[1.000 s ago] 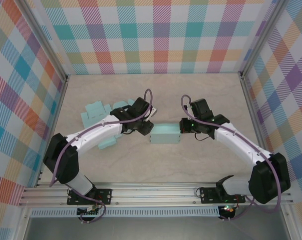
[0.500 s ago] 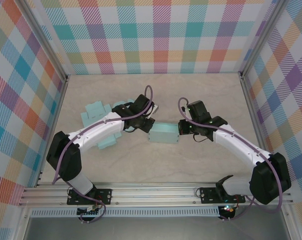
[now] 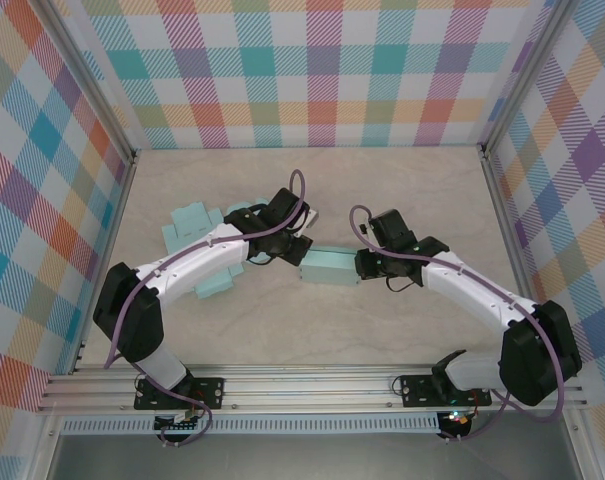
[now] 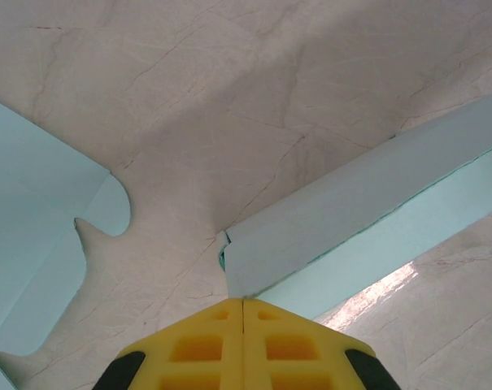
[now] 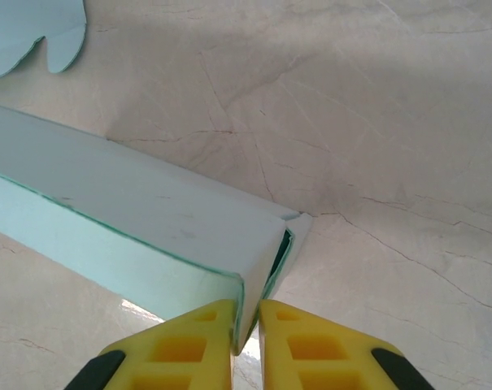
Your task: Fold the paper box
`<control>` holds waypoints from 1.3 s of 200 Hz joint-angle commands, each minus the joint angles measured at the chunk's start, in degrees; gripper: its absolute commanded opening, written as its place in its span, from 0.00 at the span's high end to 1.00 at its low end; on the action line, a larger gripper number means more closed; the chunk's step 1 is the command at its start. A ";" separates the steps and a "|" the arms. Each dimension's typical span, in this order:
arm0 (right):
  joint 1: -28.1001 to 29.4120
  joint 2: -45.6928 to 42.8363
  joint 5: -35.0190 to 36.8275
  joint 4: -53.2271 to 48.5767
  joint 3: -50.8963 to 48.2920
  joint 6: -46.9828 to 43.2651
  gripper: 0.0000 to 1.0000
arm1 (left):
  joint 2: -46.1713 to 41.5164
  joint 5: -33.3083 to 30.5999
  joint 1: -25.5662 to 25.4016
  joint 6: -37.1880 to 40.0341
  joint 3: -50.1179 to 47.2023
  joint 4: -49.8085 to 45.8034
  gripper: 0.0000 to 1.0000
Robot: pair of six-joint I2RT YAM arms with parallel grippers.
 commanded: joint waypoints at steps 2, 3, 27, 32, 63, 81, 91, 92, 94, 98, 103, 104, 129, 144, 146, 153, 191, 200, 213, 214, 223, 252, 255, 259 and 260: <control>0.36 1.11 1.22 -0.93 0.67 -0.73 0.84 | -0.52 -0.35 -0.35 -0.99 -0.04 -1.23 0.81; 0.40 1.10 1.25 -0.97 0.63 -0.73 0.84 | -0.54 -0.38 -0.36 -0.97 -0.02 -1.24 0.80; 0.53 0.87 1.47 -0.90 0.16 -0.47 0.84 | -0.74 -1.84 -0.36 -1.03 0.01 -2.68 0.68; 0.53 0.88 1.48 -0.98 0.15 -0.40 0.84 | -0.72 -2.05 -0.35 -1.19 -0.04 -2.97 0.68; 0.71 0.77 1.62 -1.04 0.13 -0.40 0.84 | -0.40 -1.56 -0.32 -1.38 -1.00 -3.09 0.68; 0.71 0.65 1.72 -1.17 0.22 -0.38 0.85 | 0.00 -0.71 -0.36 -1.44 -1.21 -3.17 0.71; 0.69 0.65 1.80 -1.08 0.24 -0.38 0.86 | 0.13 -0.44 -0.28 -1.47 -1.14 -3.22 0.75; 0.74 0.65 1.80 -1.09 0.24 -0.38 0.86 | 0.18 -0.42 -0.28 -1.47 -1.10 -3.24 0.75; 0.76 0.65 1.80 -1.15 0.26 -0.38 0.86 | 0.21 -0.35 -0.30 -1.45 -1.09 -3.26 0.76; 0.79 0.66 1.82 -1.03 0.19 -0.36 0.86 | 0.20 -0.20 -0.35 -1.47 -0.97 -3.26 0.79; 0.79 0.76 1.85 -1.01 0.15 -0.38 0.86 | 0.21 -0.03 -0.36 -1.56 -0.87 -3.27 0.81; 0.79 0.75 1.83 -1.05 0.15 -0.38 0.86 | 0.21 0.00 -0.36 -1.60 -0.83 -3.27 0.81; 0.99 1.09 1.94 -1.11 0.15 -0.37 0.86 | 0.06 2.16 -0.29 -2.25 0.07 -2.70 0.88; 1.14 1.39 2.13 -1.13 0.15 -0.49 0.86 | 0.26 4.10 -0.35 -2.86 0.59 -2.30 0.90; 1.19 1.43 2.19 -1.03 0.17 -0.47 0.86 | 0.34 4.32 -0.34 -3.00 0.65 -2.30 0.91; 1.23 1.67 2.41 -1.19 0.23 -0.49 0.86 | 0.56 4.88 -0.35 -3.50 0.87 -2.12 0.92; 2.28 3.15 4.15 -2.10 0.92 -0.82 0.87 | 1.40 6.96 -0.23 -5.91 2.10 -2.36 0.93; 2.54 3.44 4.51 -2.19 1.02 -0.90 0.87 | 1.36 6.79 -0.19 -6.46 2.36 -2.54 0.93; 2.81 3.88 4.99 -2.32 1.10 -0.91 0.87 | 1.29 6.91 0.07 -7.74 2.71 -2.81 0.93; 2.86 3.93 5.11 -2.32 1.11 -0.91 0.87 | 1.28 6.94 0.07 -7.86 2.72 -2.82 0.93; 3.06 4.22 5.39 -2.41 1.12 -0.99 0.87 | 1.10 7.96 0.39 -8.89 2.70 -2.50 0.93; 3.69 5.08 6.49 -2.37 1.12 -0.99 0.88 | 0.31 12.49 1.73 -12.01 1.62 -0.65 0.96; 3.77 5.10 6.64 -2.26 1.12 -0.92 0.88 | 0.23 12.85 1.82 -12.21 1.53 -0.56 0.96; 3.79 5.26 6.73 -2.27 1.05 -0.91 0.88 | 0.06 13.05 1.95 -12.47 1.52 -0.42 0.96; 3.83 5.28 6.77 -2.25 1.04 -0.91 0.88 | 0.05 13.13 1.98 -12.51 1.46 -0.39 0.96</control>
